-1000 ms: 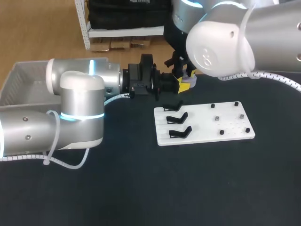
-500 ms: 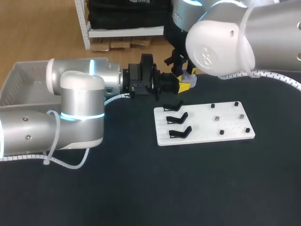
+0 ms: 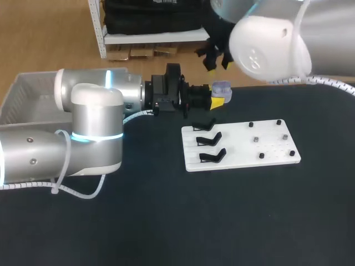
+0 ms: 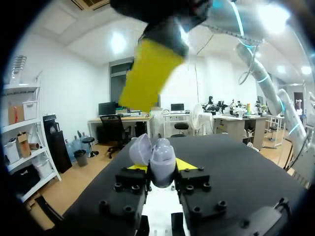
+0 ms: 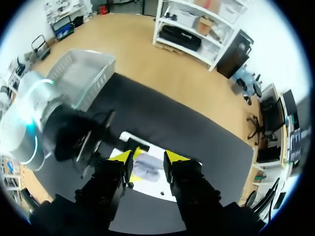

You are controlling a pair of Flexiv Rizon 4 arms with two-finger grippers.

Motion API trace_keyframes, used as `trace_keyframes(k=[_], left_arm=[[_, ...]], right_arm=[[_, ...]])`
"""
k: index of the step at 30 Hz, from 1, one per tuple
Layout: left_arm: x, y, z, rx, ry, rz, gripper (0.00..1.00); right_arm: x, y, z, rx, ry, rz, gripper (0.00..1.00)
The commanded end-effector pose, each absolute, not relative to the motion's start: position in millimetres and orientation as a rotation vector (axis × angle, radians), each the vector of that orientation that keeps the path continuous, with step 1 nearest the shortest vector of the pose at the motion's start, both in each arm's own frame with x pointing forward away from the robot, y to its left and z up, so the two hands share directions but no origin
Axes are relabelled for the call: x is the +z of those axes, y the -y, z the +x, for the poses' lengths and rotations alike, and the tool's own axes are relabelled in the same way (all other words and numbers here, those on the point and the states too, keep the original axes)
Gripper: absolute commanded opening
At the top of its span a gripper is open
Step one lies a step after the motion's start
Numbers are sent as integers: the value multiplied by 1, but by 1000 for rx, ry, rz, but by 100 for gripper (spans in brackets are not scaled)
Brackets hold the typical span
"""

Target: Pick up each earbud case from the left stands, insert the matching earbuds, close the lid, and place the case in the box.

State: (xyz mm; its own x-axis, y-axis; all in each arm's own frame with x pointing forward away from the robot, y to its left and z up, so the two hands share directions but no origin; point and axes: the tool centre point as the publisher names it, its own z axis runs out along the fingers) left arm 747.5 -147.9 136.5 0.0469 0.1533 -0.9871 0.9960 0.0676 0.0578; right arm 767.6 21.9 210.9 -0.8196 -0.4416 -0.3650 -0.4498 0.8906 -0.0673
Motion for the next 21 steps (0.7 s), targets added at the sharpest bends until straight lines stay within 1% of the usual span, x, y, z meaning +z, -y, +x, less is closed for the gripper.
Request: trace_keyframes(k=[1, 7, 21], left_arm=[[135, 148, 745, -1035, -1308, 1282, 0], [135, 148, 745, -1035, -1308, 1282, 0], [135, 148, 745, -1035, -1308, 1282, 0]], right_arm=[[192, -22, 795, 37, -2704, -629, 39], [174, -15, 803, 43, -2751, -592, 38], [171, -2, 741, 69, -2797, -540, 40]])
